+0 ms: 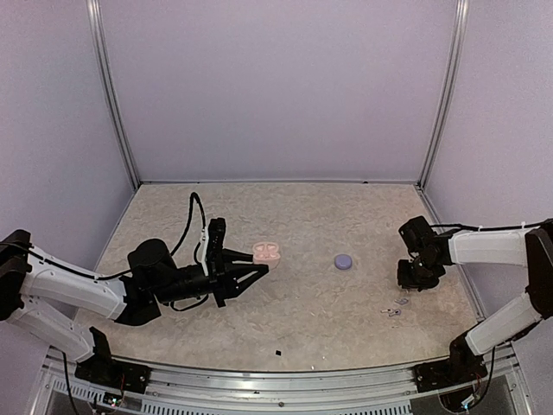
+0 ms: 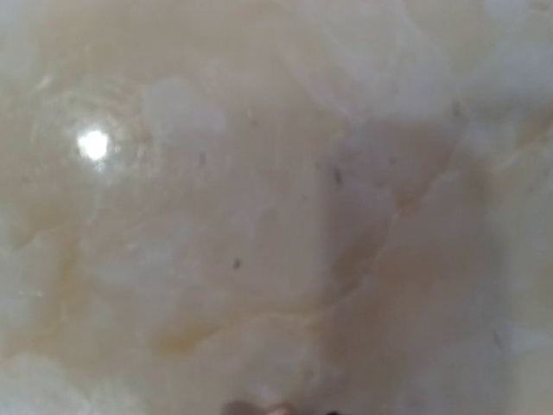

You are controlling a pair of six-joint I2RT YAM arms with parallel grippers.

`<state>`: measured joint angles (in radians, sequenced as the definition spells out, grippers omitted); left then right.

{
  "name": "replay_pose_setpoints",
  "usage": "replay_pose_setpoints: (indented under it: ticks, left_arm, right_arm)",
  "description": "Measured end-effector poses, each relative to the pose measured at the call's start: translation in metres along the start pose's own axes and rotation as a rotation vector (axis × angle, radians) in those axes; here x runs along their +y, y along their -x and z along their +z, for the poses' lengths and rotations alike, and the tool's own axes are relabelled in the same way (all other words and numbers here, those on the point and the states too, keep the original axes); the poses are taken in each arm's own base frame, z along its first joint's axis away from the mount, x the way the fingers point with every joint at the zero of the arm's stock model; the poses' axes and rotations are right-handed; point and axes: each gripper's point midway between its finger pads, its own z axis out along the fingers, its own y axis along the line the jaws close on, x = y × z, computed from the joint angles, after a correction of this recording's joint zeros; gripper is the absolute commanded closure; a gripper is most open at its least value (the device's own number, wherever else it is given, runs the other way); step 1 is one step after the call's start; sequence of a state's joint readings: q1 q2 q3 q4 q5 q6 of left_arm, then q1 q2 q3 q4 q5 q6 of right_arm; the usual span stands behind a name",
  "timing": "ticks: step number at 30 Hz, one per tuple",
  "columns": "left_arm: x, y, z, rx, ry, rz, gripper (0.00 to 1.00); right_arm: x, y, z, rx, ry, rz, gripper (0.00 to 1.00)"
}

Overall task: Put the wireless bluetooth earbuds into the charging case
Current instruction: Pick up the right earbud from the center of the board.

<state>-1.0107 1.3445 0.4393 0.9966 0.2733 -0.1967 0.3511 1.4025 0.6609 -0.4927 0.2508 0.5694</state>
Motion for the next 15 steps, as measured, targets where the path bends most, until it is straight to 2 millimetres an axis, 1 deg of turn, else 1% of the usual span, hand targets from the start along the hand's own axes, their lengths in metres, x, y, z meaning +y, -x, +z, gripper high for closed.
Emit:
replay_pose_setpoints:
  ticks: [6, 15]
  left_arm:
    - [0.0003, -0.0027, -0.0011, 0.006, 0.002, -0.002, 0.99]
    - [0.0009, -0.0028, -0.0013, 0.006, 0.003, -0.002, 0.99]
  right_arm:
    - [0.0010, -0.0010, 0.0050, 0.008, -0.004, -0.017, 0.81]
    - [0.0032, 0.0010, 0.0062, 0.001, 0.005, -0.027, 0.94]
